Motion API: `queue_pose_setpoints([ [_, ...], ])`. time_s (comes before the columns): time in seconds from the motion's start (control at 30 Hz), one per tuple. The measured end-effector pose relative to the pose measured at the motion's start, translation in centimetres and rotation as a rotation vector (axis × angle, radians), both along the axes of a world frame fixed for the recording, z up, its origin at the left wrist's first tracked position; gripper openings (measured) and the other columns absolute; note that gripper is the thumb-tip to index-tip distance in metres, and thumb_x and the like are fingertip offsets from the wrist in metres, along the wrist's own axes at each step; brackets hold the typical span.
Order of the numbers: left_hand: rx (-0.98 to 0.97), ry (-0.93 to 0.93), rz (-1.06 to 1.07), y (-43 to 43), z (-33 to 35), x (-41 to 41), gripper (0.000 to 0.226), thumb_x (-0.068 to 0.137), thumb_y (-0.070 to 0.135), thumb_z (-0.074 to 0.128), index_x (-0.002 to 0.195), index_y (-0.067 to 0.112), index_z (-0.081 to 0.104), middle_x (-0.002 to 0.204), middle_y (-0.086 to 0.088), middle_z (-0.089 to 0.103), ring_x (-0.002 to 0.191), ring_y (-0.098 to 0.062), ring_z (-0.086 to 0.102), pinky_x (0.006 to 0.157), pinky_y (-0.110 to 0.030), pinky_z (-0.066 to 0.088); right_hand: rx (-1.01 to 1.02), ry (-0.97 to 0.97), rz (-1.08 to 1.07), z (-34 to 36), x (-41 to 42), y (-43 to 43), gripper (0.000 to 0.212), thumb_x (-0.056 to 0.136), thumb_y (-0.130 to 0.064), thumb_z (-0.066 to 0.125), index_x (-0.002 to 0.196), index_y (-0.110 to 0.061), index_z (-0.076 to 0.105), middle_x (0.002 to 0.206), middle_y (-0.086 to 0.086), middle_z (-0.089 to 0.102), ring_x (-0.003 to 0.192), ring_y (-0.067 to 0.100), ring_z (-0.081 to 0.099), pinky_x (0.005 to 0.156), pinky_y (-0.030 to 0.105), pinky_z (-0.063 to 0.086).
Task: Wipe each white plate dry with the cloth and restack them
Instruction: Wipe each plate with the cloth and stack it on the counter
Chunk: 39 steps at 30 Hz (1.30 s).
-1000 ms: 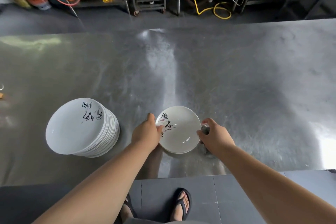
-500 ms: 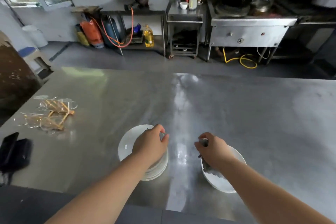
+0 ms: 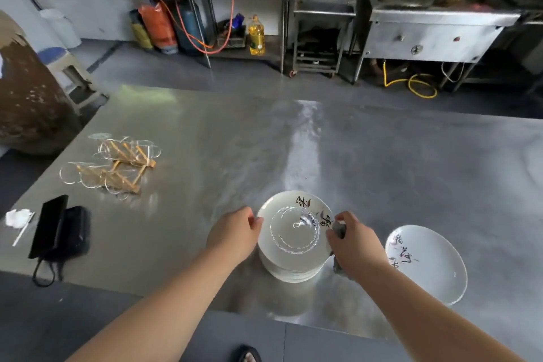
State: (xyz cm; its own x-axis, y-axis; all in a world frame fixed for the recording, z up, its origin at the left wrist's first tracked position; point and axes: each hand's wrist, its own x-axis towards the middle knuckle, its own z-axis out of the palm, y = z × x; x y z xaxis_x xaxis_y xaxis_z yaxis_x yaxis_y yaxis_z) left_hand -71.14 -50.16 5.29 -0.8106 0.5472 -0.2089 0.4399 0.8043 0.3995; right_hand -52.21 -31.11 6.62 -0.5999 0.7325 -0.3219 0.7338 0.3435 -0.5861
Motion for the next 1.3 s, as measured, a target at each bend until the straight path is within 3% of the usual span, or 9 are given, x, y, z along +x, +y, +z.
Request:
queue_pose_setpoints([
  [0.2, -0.064, 0.080, -0.130, 0.6, 0.3, -0.9, 0.039, 0.106, 0.043, 0.046, 0.073, 0.022, 0.041, 0.068, 0.005, 0.051, 0.070, -0.027, 0.052, 0.054, -0.035, 0.028, 0.050, 0.001, -0.044, -0.1, -0.2, -1.2, 0.014, 0.094, -0.035, 0.053, 0.107, -0.040, 0.050, 0.058, -0.004, 0.068, 0.038, 0.014, 0.064, 0.054, 0.036, 0.060],
  [0.4, 0.134, -0.085, -0.074, 1.0, 2.0, -0.9, 0.039, 0.100, 0.045, 0.053, 0.074, 0.019, 0.041, 0.064, 0.006, 0.050, 0.059, -0.018, 0.042, 0.054, -0.034, 0.031, -0.074, 0.115, -0.167, 2.2, 0.1, -1.5, 0.015, 0.095, -0.024, 0.051, 0.105, -0.035, 0.052, 0.059, 0.001, 0.069, 0.036, 0.023, 0.064, 0.032, 0.026, 0.044],
  [0.57, 0.603, -0.614, 0.012, 1.8, 7.0, -0.5, 0.024, 0.104, 0.021, 0.059, 0.082, 0.026, 0.051, 0.075, 0.003, 0.061, 0.061, -0.014, 0.066, 0.057, -0.037, 0.060, -0.048, 0.264, -0.193, 7.4, 1.0, 0.0, 0.014, 0.095, -0.026, 0.055, 0.099, -0.040, 0.054, 0.061, -0.007, 0.071, 0.040, 0.023, 0.066, 0.031, 0.028, 0.047],
  [0.67, 0.873, -1.001, 0.137, 2.4, 10.4, 0.8, 0.016, 0.106, 0.005, 0.055, 0.116, 0.018, 0.059, 0.105, -0.012, 0.075, 0.080, -0.027, 0.073, 0.063, -0.044, 0.062, -0.057, 0.329, -0.156, 10.8, 1.8, 0.9, 0.014, 0.096, -0.030, 0.058, 0.106, -0.039, 0.055, 0.062, -0.006, 0.072, 0.042, 0.023, 0.067, 0.033, 0.028, 0.048],
  [0.83, 1.048, -1.145, 0.106, 3.4, 14.6, 3.6, 0.039, 0.102, -0.003, 0.051, 0.133, 0.015, 0.065, 0.122, -0.021, 0.074, 0.101, -0.038, 0.071, 0.072, -0.056, 0.064, 0.157, 0.508, -0.219, 16.9, 3.8, 2.2, 0.019, 0.100, -0.034, 0.059, 0.102, -0.033, 0.041, 0.065, -0.026, 0.069, 0.049, 0.001, 0.066, 0.042, 0.015, 0.048],
  [0.9, 1.062, -1.147, 0.080, 4.0, 16.0, 5.2, 0.041, 0.089, 0.002, 0.062, 0.126, 0.015, 0.071, 0.119, -0.021, 0.074, 0.098, -0.035, 0.073, 0.076, -0.060, 0.064, 0.166, 0.622, -0.238, 19.7, 4.2, 2.2, 0.018, 0.097, -0.044, 0.058, 0.093, -0.041, 0.041, 0.069, -0.018, 0.072, 0.052, 0.006, 0.069, 0.051, 0.032, 0.060],
  [1.0, 1.078, -1.149, 0.036, 4.9, 17.6, 7.6, 0.042, 0.078, 0.007, 0.061, 0.113, 0.020, 0.080, 0.111, -0.017, 0.075, 0.090, -0.029, 0.073, 0.068, -0.054, 0.064, 0.329, 0.610, 0.042, 22.2, 4.7, 0.8, 0.032, 0.091, -0.062, 0.048, 0.118, -0.045, 0.049, 0.107, -0.014, 0.072, 0.097, 0.010, 0.073, 0.085, 0.048, 0.060],
  [1.1, 1.150, -1.146, 0.002, 5.9, 18.9, 9.8, 0.043, 0.081, 0.008, 0.059, 0.117, 0.022, 0.079, 0.118, -0.019, 0.076, 0.095, -0.029, 0.075, 0.065, -0.046, 0.063, 0.660, 0.260, 0.455, 20.9, 5.4, -0.6, 0.088, 0.098, -0.077, 0.023, 0.160, -0.015, 0.036, 0.169, 0.006, 0.030, 0.159, 0.032, 0.018, 0.125, 0.064, 0.019],
  [1.3, 1.191, -1.118, -0.074, 6.9, 20.1, 11.5, 0.044, 0.088, 0.006, 0.054, 0.123, 0.022, 0.076, 0.125, -0.021, 0.074, 0.105, -0.034, 0.076, 0.072, -0.047, 0.064, 0.749, 0.143, 0.566, 19.6, 8.0, 0.3, 0.100, 0.094, -0.082, 0.013, 0.165, -0.011, 0.014, 0.173, 0.010, 0.001, 0.161, 0.031, -0.004, 0.129, 0.052, 0.014],
])
